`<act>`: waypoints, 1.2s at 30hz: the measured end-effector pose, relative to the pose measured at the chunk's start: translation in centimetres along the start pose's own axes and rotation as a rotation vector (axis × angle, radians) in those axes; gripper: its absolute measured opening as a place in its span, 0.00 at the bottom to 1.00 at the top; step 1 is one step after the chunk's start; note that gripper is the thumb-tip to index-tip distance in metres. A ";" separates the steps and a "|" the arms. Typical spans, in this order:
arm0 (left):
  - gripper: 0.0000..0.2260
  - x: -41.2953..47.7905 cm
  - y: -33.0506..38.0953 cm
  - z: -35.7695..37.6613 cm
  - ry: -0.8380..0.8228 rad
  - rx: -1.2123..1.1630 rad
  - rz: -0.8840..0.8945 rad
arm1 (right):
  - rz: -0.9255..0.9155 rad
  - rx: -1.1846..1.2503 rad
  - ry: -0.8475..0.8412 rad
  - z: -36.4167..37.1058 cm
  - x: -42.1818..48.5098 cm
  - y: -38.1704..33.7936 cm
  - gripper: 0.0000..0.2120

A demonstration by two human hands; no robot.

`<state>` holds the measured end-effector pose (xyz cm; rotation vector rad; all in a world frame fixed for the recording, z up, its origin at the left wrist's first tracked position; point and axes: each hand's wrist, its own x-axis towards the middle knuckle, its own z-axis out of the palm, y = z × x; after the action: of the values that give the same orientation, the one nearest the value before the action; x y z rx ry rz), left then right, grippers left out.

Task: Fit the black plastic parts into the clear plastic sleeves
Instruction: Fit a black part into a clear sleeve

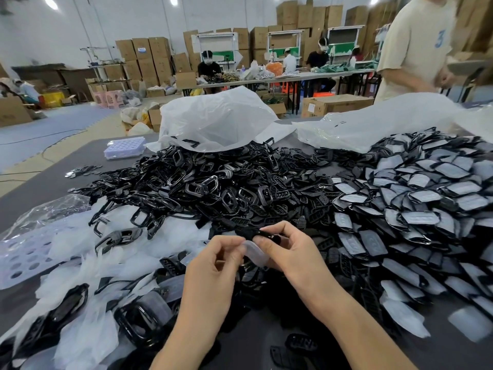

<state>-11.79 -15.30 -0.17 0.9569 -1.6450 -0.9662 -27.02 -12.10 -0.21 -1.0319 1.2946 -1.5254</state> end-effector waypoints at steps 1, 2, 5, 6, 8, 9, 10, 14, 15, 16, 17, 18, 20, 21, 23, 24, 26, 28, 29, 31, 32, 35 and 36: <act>0.11 0.0 -0.1 0.0 0.029 -0.002 0.005 | -0.003 0.012 -0.017 0.0 0.0 0.1 0.05; 0.11 0.1 -0.1 0.0 0.050 -0.010 0.007 | -0.004 0.031 -0.027 0.0 -0.1 0.0 0.06; 0.09 0.0 -0.2 -0.1 0.061 -0.075 -0.025 | -0.006 0.066 -0.053 0.2 -0.4 -0.3 0.06; 0.09 0.0 -0.1 -0.1 0.059 -0.106 -0.044 | -0.006 0.082 -0.064 0.3 -0.5 -0.3 0.09; 0.07 0.0 0.0 -0.1 0.060 -0.146 -0.069 | -0.005 0.121 -0.072 0.6 -0.6 -0.3 0.13; 0.07 0.0 0.1 -0.1 0.062 -0.161 -0.078 | -0.005 0.132 -0.070 0.7 -0.5 -0.2 0.13; 0.05 0.0 0.2 -0.2 0.064 -0.179 -0.085 | -0.002 0.136 -0.067 0.8 -0.5 -0.1 0.11; 0.04 0.0 0.3 -0.2 0.078 -0.222 -0.103 | 0.003 0.154 -0.067 0.9 -0.5 0.0 0.09; 0.05 -0.1 0.4 -0.2 0.082 -0.223 -0.100 | 0.002 0.162 -0.075 0.9 -0.5 -0.1 0.10; 0.06 0.0 0.4 -0.2 0.087 -0.226 -0.096 | 0.000 0.169 -0.084 1.0 -0.5 -0.1 0.12; 0.07 0.0 0.5 -0.3 0.089 -0.230 -0.094 | -0.001 0.174 -0.091 1.0 -0.6 -0.1 0.14; 0.08 0.0 0.5 -0.3 0.087 -0.237 -0.093 | 0.000 0.179 -0.098 1.0 -0.6 -0.1 0.16; 0.09 0.2 0.6 -0.5 0.069 -0.245 -0.091 | 0.005 0.204 -0.115 1.1 -0.6 -0.3 0.16; 0.10 0.3 0.5 -0.6 0.060 -0.240 -0.082 | 0.005 0.225 -0.127 1.1 -0.6 -0.4 0.15; 0.10 0.4 0.4 -0.8 0.045 -0.204 -0.057 | 0.004 0.248 -0.143 1.2 -0.7 -0.7 0.17; 0.09 0.5 0.4 -0.9 0.035 -0.183 -0.045 | -0.004 0.239 -0.138 1.3 -0.7 -0.8 0.18; 0.06 0.4 0.3 -1.0 0.019 -0.168 -0.030 | -0.032 0.185 -0.111 1.3 -0.7 -0.7 0.14; 0.04 0.5 0.1 -1.0 0.010 -0.164 -0.034 | -0.050 0.128 -0.085 1.1 -0.7 -0.5 0.08; 0.05 0.5 0.0 -1.0 0.003 -0.162 -0.039 | -0.050 0.111 -0.079 1.1 -0.8 -0.5 0.07; 0.07 0.6 -0.2 -1.1 -0.009 -0.164 -0.047 | -0.048 0.098 -0.074 1.0 -0.8 -0.5 0.08; 0.08 0.6 -0.3 -1.1 -0.017 -0.159 -0.048 | -0.045 0.096 -0.075 1.0 -0.8 -0.5 0.08; 0.12 0.6 -0.1 -1.1 -0.030 -0.094 -0.026 | -0.033 0.081 -0.084 1.0 -0.8 -0.5 0.10; 0.13 0.6 -0.1 -1.0 -0.021 -0.064 -0.014 | -0.035 0.078 -0.084 1.0 -0.7 -0.5 0.10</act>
<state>-10.93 -16.06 0.20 0.9190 -1.6172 -1.0352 -25.86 -11.64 0.34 -1.0618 1.1564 -1.5303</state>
